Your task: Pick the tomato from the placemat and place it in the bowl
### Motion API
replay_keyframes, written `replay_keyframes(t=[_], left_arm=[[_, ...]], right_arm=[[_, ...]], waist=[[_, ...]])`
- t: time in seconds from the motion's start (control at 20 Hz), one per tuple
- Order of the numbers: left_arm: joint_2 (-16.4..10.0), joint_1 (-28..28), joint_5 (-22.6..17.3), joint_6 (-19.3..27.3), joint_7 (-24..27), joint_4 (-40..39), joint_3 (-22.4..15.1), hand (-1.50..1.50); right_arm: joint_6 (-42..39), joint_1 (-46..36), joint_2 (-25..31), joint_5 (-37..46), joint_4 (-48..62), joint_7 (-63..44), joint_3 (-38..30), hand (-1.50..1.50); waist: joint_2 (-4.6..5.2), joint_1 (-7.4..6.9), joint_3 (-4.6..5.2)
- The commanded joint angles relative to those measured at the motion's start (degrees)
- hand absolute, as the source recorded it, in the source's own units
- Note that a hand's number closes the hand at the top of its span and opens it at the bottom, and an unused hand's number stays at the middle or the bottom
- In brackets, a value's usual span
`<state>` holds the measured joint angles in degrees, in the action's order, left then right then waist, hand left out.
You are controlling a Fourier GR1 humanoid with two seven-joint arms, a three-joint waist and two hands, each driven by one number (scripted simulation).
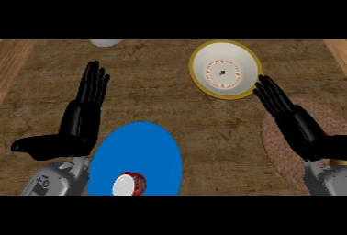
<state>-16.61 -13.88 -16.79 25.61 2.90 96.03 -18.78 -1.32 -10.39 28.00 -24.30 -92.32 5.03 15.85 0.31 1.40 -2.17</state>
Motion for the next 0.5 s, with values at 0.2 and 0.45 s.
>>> replay_keyframes(t=[0.2, 0.45], left_arm=[[-5.39, 3.94, 1.98, -5.84, -2.15, -3.12, -4.06, 0.00], [-6.93, 4.48, 0.11, -11.89, -4.29, -3.03, -7.07, 0.00]], right_arm=[[21.30, 8.15, 1.29, 4.94, 1.23, 8.77, -19.52, 1.50], [37.14, 16.15, -3.01, 11.76, 8.06, 10.25, -24.10, -1.50]], waist=[[-1.09, 5.43, 2.05], [-0.42, 2.47, 2.07]])
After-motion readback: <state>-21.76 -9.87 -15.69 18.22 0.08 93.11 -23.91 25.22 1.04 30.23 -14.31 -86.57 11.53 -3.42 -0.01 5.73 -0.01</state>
